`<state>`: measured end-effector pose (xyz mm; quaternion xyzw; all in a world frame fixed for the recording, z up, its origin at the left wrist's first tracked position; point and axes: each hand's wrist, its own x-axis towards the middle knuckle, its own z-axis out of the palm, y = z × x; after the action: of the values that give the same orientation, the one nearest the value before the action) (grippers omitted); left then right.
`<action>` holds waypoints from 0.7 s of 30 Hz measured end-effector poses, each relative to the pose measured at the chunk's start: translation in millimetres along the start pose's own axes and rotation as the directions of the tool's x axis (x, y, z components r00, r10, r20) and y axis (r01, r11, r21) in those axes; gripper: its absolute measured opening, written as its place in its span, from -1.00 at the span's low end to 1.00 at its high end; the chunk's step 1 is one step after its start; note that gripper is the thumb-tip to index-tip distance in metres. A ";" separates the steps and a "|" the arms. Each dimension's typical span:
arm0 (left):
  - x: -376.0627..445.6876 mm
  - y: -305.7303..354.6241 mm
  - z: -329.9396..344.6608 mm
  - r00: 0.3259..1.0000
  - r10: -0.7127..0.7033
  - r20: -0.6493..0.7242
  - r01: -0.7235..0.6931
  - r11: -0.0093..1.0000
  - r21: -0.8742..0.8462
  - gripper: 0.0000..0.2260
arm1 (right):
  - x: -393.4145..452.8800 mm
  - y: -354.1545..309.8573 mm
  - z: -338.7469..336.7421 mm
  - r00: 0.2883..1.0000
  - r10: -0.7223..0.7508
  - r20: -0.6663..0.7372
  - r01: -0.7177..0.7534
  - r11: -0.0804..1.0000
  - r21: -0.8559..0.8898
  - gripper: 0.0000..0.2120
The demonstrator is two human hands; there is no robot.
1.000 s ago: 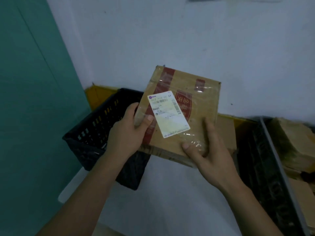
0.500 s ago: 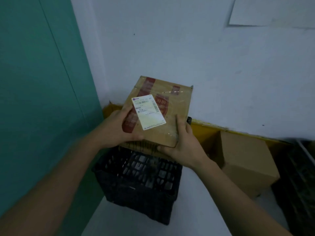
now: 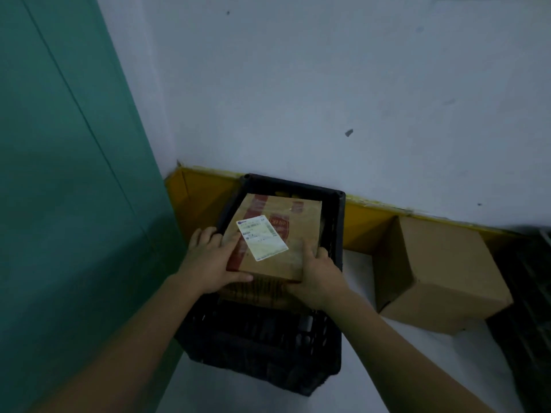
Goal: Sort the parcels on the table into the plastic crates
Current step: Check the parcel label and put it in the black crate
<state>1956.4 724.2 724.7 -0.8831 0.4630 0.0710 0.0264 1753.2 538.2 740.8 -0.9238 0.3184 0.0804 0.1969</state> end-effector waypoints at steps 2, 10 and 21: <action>5.2 0.9 7.9 1.000 0.007 0.013 -0.008 0.998 0.056 0.15 | 12.9 -5.0 7.4 0.999 0.026 0.030 -0.026 1.000 -0.015 0.15; 35.2 24.6 21.3 1.000 0.010 0.012 -0.014 0.939 0.343 -0.03 | 47.3 2.8 42.1 0.980 0.102 0.171 -0.104 0.995 -0.001 -0.05; 48.0 29.5 57.1 0.993 -0.042 0.110 -0.013 0.891 0.454 -0.06 | 67.6 2.5 71.0 0.972 0.103 0.211 0.006 0.887 -0.461 -0.03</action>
<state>1953.3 674.7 661.6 -0.8503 0.4578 0.0125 0.2593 1803.0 528.2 656.9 -0.9203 0.2884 0.2642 0.0066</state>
